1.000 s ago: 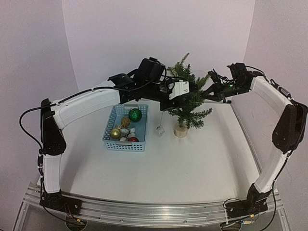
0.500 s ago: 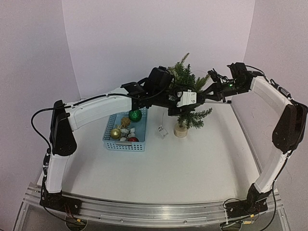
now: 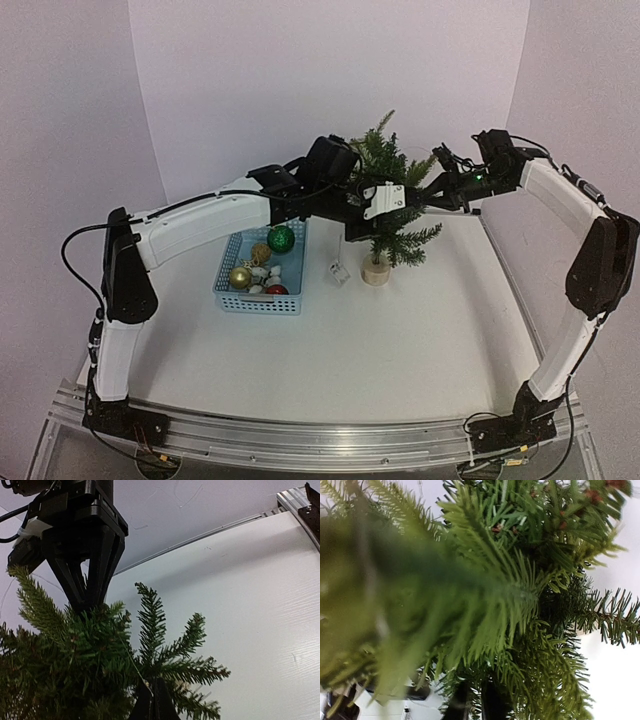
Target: Decorate the small christmas tree
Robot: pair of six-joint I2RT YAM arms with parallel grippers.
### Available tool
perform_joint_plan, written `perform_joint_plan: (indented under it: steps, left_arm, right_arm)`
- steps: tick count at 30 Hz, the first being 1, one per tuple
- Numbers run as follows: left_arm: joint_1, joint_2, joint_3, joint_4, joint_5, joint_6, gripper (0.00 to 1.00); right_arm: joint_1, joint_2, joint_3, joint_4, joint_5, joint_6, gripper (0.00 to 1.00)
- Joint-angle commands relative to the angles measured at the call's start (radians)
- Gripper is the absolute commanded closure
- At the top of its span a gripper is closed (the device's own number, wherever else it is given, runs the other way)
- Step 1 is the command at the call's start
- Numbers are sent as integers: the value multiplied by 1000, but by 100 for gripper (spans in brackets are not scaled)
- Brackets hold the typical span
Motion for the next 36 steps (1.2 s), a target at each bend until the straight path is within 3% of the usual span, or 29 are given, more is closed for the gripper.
perform_joint_plan:
  steps: [1,4,19,24,36]
  left_arm:
    - [33,-162,-91,-89,-9,-102,100]
    - [60,-186,-173,-51,-23,-130,100]
    - [147,-78,-220,23,-28,-70,100]
    - [149,-65,-236,46,-32,-71,100]
    - [172,-17,-238,147,-41,-72,100]
  right_arm:
    - [1,20,26,12,27,18,85]
    - [1,26,45,11,18,21,80]
    - [-7,-66,26,6,-12,29,59]
    - [-23,-125,-36,3,-60,38,46]
    - [-58,-173,-55,5,-62,50,43]
